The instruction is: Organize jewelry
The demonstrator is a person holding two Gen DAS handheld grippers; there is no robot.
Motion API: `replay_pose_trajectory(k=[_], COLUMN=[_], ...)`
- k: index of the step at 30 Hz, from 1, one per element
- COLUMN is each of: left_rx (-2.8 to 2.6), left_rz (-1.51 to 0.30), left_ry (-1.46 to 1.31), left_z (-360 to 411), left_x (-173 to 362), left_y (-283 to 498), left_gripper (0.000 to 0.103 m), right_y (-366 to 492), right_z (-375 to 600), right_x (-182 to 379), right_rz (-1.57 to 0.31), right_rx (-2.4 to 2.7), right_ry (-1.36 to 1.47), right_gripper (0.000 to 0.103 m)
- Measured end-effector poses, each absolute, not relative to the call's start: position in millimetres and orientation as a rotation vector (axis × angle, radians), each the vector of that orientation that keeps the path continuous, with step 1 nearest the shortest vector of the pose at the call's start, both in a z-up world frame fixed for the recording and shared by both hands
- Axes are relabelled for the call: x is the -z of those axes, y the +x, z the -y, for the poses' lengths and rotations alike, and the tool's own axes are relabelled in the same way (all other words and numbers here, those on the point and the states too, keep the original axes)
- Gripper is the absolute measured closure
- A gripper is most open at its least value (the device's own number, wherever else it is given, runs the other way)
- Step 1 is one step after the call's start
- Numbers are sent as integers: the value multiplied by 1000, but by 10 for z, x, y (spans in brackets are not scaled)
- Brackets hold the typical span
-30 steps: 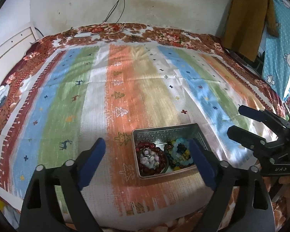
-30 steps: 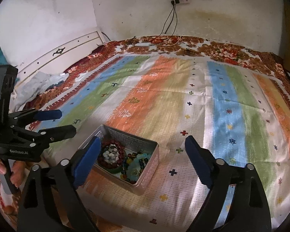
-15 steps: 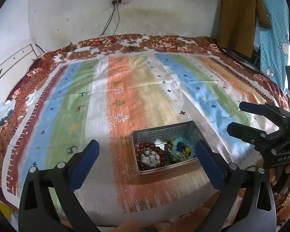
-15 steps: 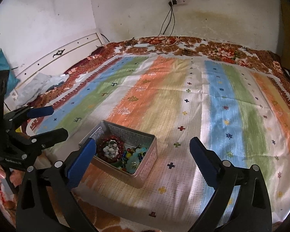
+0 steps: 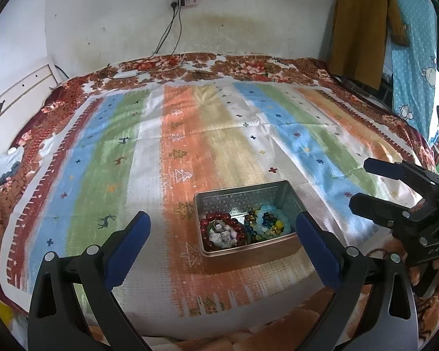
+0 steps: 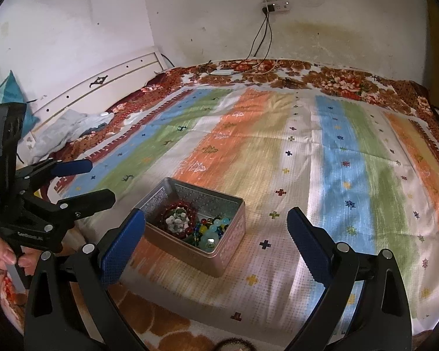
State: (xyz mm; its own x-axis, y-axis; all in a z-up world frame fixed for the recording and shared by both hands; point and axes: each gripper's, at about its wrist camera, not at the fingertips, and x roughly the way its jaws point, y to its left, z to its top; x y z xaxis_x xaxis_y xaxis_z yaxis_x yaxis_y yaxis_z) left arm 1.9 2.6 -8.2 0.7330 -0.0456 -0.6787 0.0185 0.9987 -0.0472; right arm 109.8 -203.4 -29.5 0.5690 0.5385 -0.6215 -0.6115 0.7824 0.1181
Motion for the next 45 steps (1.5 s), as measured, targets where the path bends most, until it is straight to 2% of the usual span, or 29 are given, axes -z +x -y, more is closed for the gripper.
replay_pose_trajectory(k=[23, 45], left_rx=[41, 36], left_rz=[-658, -661], left_ry=[13, 15], left_z=[104, 106], left_x=[8, 7], left_y=[-95, -108], left_gripper=[6, 6], right_y=[1090, 1055], right_z=[2050, 2083], right_x=[320, 313], right_rz=[-696, -683], right_rx=[-671, -666], right_ry=[-112, -110], right_gripper=[5, 5])
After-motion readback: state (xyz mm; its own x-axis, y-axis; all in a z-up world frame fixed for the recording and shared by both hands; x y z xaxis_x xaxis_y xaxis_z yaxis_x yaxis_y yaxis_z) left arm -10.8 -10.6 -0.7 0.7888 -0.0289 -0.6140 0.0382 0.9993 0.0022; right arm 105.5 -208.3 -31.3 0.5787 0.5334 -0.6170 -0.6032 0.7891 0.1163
